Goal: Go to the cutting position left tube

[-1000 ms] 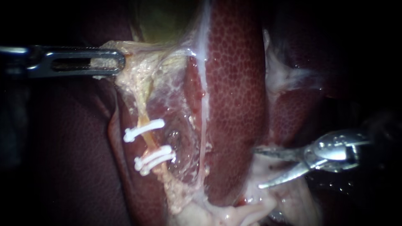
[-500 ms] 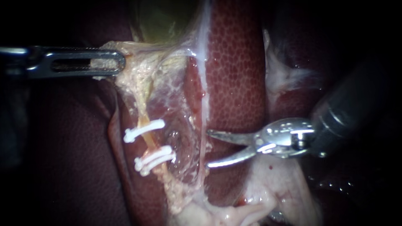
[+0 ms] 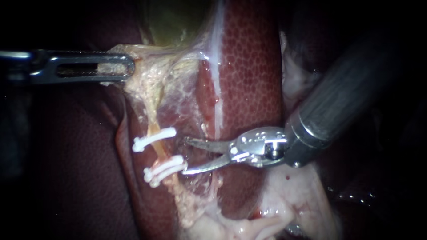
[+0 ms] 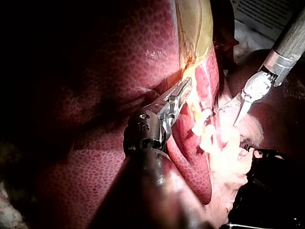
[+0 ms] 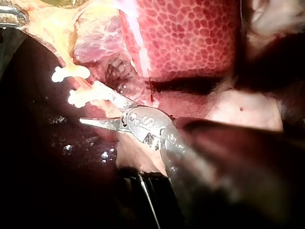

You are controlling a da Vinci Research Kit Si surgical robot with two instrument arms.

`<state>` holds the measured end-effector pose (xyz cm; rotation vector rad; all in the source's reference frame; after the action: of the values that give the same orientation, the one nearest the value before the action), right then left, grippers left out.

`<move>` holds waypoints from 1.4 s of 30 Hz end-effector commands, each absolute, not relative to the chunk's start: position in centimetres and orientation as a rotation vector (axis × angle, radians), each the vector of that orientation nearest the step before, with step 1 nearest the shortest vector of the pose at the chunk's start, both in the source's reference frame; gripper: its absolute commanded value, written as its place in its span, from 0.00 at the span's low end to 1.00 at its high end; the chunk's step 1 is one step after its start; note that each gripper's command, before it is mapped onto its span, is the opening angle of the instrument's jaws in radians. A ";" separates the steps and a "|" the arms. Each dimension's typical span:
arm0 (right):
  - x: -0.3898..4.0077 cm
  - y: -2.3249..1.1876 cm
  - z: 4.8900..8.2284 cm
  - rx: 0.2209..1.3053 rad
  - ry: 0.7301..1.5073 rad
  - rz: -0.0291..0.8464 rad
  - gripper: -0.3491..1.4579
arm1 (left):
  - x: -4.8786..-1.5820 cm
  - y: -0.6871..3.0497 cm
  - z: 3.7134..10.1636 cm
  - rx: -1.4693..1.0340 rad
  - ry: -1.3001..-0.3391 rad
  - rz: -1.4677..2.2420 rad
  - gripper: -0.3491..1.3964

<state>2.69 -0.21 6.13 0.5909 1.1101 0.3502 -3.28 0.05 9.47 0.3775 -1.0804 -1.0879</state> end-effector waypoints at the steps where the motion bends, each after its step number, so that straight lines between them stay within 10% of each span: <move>1: 2.71 -0.22 6.15 0.599 1.110 0.353 0.99 | -3.28 0.05 9.46 0.374 -1.079 -1.090 0.00; 42: 3.36 -0.46 6.54 0.776 1.127 0.290 0.99 | -3.32 0.04 9.45 0.375 -1.079 -1.091 0.00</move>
<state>3.38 -0.47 6.55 0.7827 1.1269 0.2894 -3.32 0.04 9.44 0.3747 -1.0796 -1.0909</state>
